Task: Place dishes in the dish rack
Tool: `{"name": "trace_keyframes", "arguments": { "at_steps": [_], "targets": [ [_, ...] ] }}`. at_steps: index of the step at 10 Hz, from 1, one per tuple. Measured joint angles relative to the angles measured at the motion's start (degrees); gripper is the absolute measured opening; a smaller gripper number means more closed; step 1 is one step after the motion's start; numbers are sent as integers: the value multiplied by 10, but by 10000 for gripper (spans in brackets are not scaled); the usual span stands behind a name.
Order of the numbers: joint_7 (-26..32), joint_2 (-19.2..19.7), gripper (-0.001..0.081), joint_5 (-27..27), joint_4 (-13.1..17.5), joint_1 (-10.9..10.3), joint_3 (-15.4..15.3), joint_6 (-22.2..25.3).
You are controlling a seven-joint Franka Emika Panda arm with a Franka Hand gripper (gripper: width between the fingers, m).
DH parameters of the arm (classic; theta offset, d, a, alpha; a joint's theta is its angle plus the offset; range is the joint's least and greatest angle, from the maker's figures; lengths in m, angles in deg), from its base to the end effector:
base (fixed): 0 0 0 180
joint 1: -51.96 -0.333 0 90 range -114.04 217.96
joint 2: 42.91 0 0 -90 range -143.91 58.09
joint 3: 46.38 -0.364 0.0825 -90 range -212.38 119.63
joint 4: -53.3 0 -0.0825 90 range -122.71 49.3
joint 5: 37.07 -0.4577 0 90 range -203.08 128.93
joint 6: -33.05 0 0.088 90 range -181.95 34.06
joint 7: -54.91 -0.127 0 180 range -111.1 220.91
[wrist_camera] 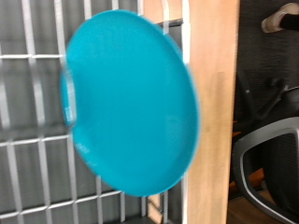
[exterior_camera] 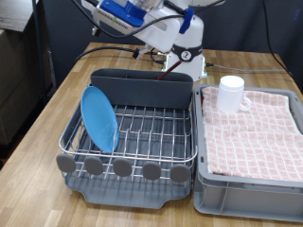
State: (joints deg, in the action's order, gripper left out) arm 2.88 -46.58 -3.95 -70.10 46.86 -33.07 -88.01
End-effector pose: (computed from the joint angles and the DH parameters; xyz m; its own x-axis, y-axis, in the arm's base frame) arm 0.5824 -0.1202 0.4287 0.7255 -0.6012 0.3349 -0.6878 -0.6511 0.3211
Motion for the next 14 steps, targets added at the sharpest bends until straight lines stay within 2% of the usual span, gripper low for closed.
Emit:
{"name": "trace_keyframes", "arguments": {
  "at_steps": [2, 4, 10, 14],
  "targets": [
    [18, -2, 803, -43, 16, -17, -23, 53],
    [-7, -11, 803, -69, 19, -33, -48, 82],
    [-143, -41, 803, -148, -5, -75, -119, 85],
    [-213, -55, 803, -165, -19, -103, -171, 89]
  ]
}}
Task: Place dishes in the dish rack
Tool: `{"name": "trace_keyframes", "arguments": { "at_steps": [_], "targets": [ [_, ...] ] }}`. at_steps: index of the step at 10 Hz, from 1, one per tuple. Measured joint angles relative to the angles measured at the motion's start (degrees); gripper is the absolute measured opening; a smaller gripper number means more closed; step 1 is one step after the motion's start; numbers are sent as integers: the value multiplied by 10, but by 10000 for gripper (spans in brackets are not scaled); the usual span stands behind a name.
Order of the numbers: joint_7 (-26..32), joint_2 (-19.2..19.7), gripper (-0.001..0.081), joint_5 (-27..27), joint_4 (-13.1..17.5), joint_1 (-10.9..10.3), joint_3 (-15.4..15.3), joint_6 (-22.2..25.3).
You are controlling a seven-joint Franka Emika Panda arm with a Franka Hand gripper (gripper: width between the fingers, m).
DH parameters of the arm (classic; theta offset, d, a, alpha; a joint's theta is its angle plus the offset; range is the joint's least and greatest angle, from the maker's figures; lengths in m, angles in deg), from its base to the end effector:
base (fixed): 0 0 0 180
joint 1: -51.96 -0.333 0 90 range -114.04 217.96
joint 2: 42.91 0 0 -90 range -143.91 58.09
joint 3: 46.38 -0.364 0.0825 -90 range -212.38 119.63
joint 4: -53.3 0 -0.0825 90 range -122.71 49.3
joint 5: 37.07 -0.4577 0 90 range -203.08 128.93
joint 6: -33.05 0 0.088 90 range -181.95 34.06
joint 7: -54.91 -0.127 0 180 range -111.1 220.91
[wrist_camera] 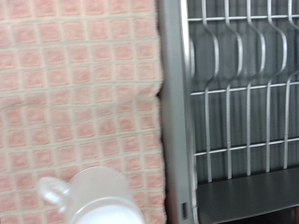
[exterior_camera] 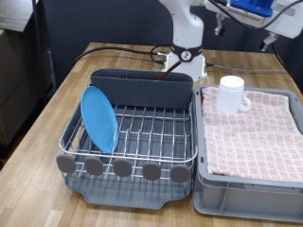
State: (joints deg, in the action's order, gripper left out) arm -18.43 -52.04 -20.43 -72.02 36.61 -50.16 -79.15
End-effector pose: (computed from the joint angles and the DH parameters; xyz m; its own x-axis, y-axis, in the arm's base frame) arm 0.5286 0.1586 0.4479 0.6721 -0.7035 0.2313 -0.7394 -0.6544 0.1582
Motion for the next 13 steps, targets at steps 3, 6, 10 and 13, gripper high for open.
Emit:
{"name": "trace_keyframes", "arguments": {
  "at_steps": [3, 6, 10, 13],
  "targets": [
    [-23, -12, 803, -4, -11, -10, -14, 3],
    [19, -10, 803, -45, 1, -10, 0, 12],
    [34, -12, 803, -90, 5, -13, -5, 9],
    [51, -11, 803, -92, -3, -26, -25, 5]
  ]
}}
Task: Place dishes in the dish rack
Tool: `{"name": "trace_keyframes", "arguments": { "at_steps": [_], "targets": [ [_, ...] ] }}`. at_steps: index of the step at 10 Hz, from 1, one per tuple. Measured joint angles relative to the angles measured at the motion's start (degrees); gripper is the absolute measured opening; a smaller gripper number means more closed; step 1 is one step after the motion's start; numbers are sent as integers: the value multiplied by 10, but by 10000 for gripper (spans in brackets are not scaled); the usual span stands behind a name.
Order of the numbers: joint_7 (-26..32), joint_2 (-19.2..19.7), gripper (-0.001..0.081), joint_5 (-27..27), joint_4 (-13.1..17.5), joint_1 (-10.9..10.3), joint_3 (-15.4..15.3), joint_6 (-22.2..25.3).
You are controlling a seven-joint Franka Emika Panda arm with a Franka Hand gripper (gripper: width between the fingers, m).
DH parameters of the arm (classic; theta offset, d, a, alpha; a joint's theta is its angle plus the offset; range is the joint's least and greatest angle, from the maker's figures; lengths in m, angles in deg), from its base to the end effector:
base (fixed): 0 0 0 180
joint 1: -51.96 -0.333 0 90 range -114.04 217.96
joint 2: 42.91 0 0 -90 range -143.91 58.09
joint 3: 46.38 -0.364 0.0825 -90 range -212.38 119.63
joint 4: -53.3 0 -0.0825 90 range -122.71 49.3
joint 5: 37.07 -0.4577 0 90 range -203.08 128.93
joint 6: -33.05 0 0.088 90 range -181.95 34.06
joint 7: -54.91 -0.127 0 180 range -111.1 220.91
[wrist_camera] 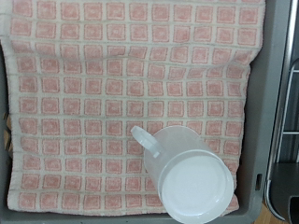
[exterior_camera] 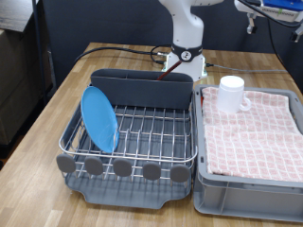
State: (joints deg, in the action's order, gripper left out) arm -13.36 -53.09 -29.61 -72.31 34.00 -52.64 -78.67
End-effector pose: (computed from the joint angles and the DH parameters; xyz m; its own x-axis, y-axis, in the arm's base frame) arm 0.5016 0.2150 0.4517 0.7525 -0.6508 0.1009 -0.6586 -0.7437 0.1150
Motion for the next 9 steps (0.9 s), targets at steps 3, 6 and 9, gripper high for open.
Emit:
{"name": "trace_keyframes", "arguments": {
  "at_steps": [3, 6, 9],
  "targets": [
    [33, 9, 803, 0, -15, -13, -18, -11],
    [71, 31, 803, 9, -35, -15, -34, -45],
    [124, 63, 803, 11, -54, -15, -42, -81]
  ]
}}
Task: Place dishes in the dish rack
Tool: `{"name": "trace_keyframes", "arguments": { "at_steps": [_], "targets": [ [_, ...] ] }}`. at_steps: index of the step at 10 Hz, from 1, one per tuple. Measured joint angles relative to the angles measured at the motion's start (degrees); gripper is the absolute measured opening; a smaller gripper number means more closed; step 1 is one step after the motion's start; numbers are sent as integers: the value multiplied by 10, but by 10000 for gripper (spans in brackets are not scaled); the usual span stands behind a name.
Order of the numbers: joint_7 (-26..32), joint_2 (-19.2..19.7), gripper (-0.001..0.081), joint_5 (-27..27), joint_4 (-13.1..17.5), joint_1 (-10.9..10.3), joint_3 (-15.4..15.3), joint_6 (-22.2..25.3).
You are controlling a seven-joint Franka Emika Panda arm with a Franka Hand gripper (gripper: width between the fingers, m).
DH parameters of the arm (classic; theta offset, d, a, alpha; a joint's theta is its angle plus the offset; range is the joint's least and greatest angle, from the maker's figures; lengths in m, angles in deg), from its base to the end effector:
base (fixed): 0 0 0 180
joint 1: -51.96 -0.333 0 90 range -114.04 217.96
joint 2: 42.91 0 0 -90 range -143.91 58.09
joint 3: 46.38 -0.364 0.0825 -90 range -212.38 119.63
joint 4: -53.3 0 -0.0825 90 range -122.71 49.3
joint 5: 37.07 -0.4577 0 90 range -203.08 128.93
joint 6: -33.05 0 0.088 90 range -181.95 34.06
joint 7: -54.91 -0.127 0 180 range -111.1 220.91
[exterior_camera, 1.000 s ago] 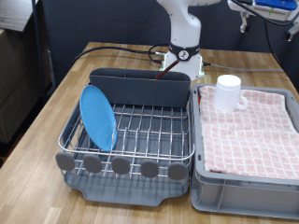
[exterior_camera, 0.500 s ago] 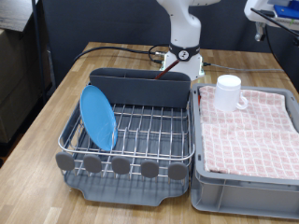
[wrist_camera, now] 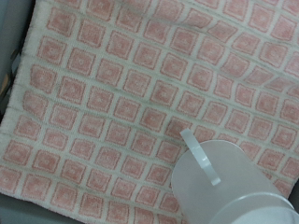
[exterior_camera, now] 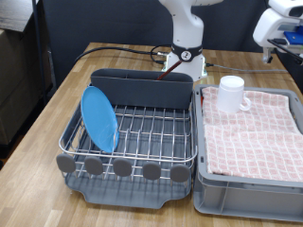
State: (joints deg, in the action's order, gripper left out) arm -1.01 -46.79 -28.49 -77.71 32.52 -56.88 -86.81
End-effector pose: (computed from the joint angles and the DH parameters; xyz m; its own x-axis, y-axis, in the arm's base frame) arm 0.4764 0.2630 0.3542 0.9323 -0.3600 0.0340 -0.3599 -0.9148 0.1836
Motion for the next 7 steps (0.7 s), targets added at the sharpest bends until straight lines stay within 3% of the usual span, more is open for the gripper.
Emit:
{"name": "trace_keyframes", "arguments": {
  "at_steps": [2, 4, 7],
  "targets": [
    [46, 16, 803, 8, -16, 0, -2, -37],
    [38, 16, 803, 6, -14, 0, -1, -27],
    [82, 27, 803, 6, -11, 1, 7, -18]
  ]
}}
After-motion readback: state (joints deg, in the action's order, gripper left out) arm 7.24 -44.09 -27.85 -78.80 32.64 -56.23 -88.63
